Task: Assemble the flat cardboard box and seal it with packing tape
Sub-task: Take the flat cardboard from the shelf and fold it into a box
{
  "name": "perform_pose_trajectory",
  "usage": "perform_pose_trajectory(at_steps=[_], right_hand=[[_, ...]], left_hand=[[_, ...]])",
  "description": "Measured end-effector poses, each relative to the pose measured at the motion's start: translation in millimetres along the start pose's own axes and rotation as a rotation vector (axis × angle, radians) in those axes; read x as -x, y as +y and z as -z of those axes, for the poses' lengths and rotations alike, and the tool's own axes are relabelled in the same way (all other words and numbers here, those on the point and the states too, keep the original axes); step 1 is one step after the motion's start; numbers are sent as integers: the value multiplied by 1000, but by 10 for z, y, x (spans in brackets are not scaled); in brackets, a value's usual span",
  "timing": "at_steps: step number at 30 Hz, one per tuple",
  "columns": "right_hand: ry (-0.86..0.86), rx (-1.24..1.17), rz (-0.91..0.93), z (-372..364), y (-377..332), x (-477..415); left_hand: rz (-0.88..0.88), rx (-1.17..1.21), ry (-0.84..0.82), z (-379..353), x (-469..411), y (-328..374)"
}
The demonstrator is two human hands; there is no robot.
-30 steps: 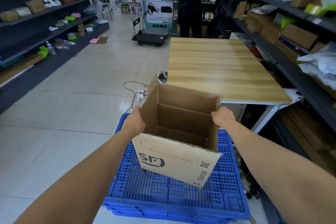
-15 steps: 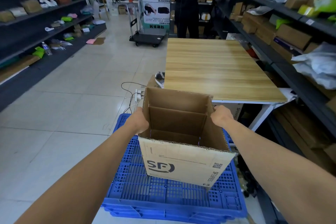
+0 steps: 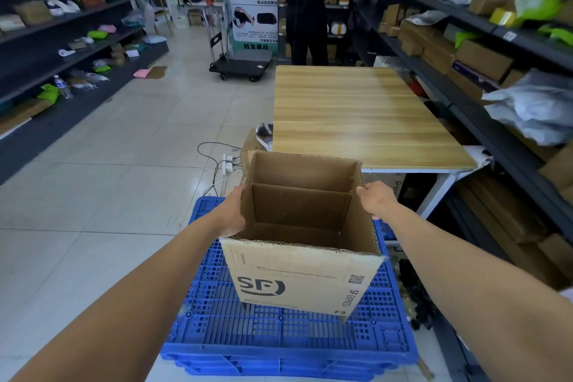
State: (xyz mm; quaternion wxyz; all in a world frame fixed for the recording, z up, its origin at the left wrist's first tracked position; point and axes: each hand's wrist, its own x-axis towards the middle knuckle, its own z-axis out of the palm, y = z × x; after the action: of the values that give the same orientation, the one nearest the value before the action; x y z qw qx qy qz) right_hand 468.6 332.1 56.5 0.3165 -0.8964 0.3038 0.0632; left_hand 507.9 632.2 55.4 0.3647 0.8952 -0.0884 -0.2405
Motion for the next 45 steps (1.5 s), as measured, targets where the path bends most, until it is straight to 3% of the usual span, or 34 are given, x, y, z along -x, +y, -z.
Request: perform_pose_trajectory(at_steps=[22, 28, 31, 34, 39, 41, 45], right_hand=[[-342, -227, -19, -419, -168, 64], [-475, 40, -7, -611, -178, 38], [-501, 127, -38, -680, -167, 13], [-529, 168, -51, -685, -203, -1], [-485, 155, -47, -589, -255, 7], [-413, 40, -19, -541, -260, 10], [-271, -505, -175, -408, -274, -39]], left_hand=[[131, -233, -446, -30, -420, -215], [92, -302, -499, -40, -519, -274], [87, -195, -531, 14, -497, -262], [138, -43, -664, 130, -428, -215], [96, -80, -967, 312, -381, -141], [102, -164, -1001, 336, -373, -108], [92, -182, -905, 331, -393, -90]])
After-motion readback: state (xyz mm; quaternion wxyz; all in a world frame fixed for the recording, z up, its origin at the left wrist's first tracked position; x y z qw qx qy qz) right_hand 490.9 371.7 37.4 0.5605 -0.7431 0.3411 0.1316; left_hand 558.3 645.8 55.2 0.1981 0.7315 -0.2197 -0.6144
